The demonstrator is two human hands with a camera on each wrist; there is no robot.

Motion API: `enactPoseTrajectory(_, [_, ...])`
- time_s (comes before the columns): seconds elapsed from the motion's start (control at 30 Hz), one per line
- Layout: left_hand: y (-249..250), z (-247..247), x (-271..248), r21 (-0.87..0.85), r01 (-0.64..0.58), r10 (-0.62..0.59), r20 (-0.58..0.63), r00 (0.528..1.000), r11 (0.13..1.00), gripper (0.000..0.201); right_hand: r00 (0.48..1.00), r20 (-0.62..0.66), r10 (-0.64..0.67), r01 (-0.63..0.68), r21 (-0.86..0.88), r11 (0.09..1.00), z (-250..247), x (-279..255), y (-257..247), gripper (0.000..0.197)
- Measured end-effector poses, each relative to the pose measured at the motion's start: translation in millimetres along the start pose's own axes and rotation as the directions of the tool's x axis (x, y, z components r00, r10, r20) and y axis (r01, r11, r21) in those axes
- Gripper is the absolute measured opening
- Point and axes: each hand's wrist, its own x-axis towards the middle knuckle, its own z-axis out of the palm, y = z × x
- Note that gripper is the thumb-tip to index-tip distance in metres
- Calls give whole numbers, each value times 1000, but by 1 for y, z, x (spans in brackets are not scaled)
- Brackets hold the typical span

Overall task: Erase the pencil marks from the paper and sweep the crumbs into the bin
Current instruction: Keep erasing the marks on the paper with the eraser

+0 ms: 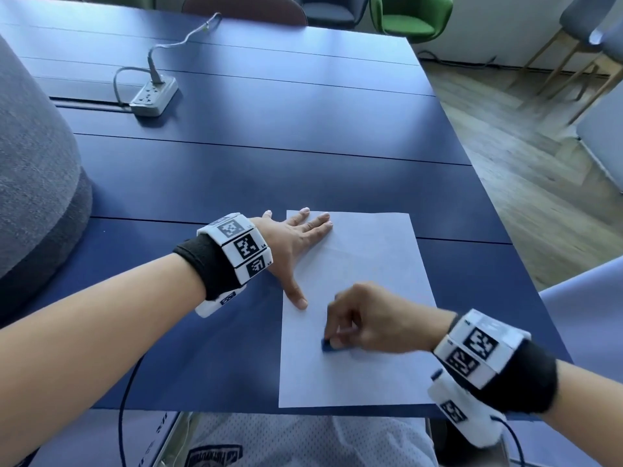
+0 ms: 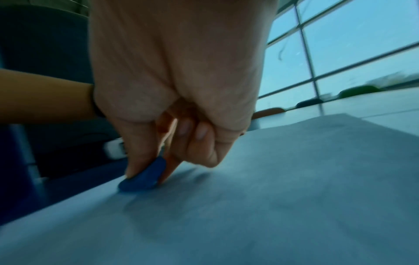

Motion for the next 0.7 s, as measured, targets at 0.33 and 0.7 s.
enactPoseTrajectory(0.33, [0, 0, 1, -3, 9, -9, 18, 1000, 1000, 150, 935, -320, 154, -171, -25, 985, -52, 49, 20, 4])
enactPoseTrajectory(0.7, [0, -2, 0, -1, 10, -10, 37, 999, 1000, 149, 954, -265, 138, -159, -59, 985, -57, 44, 23, 5])
